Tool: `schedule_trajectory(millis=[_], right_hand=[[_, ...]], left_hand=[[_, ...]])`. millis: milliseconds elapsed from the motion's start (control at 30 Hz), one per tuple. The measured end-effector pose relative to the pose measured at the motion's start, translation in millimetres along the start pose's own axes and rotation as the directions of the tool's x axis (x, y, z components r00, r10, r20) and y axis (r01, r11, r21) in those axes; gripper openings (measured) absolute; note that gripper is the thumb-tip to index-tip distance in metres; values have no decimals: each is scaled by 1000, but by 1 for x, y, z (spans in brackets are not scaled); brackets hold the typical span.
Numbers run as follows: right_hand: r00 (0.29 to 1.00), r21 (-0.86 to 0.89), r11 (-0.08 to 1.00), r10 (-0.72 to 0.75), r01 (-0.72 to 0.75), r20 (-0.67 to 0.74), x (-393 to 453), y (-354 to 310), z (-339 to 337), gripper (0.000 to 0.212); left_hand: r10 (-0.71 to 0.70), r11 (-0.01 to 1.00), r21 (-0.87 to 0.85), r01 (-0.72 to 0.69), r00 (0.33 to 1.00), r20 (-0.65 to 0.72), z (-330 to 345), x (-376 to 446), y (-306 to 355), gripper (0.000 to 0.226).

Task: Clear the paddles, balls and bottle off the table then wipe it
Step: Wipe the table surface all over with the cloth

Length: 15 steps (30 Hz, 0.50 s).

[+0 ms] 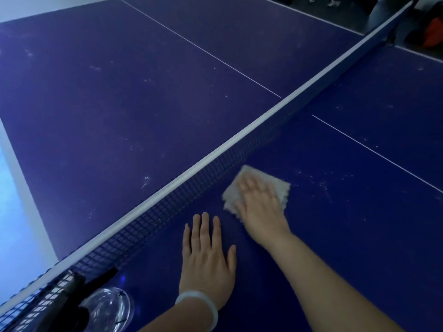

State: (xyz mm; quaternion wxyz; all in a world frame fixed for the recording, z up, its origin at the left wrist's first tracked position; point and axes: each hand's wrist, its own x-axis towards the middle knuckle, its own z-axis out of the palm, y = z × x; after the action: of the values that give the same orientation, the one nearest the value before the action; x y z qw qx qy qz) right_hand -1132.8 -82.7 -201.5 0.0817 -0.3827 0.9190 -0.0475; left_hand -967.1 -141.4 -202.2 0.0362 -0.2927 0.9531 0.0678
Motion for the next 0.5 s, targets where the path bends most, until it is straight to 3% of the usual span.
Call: schedule_trajectory(millis=[100,167,267,400,500], right_hand=[[931,8,934,358,-358,-66,-6,46,-4,58],[900,8,907,419,-422,-122,-32,49,2,59],[964,-8,974,222,-225,-146,-47,14,16,57],[990,14,990,-141,141,-20,6,-25,11,57],[992,20,992,-127,127,20,58,-4,-1,56]], left_hand=[[1,1000,-15,-1,1000,-10,0,0,-1,68],[1,1000,-27,-1,1000,-2,1,1,-2,69],[11,999,-31,-11,1000,-6,0,1,-1,69],[17,1000,-19,-17,1000,-1,0,0,-1,69],[2,1000,-20,-3,1000,-5,0,1,-1,69]])
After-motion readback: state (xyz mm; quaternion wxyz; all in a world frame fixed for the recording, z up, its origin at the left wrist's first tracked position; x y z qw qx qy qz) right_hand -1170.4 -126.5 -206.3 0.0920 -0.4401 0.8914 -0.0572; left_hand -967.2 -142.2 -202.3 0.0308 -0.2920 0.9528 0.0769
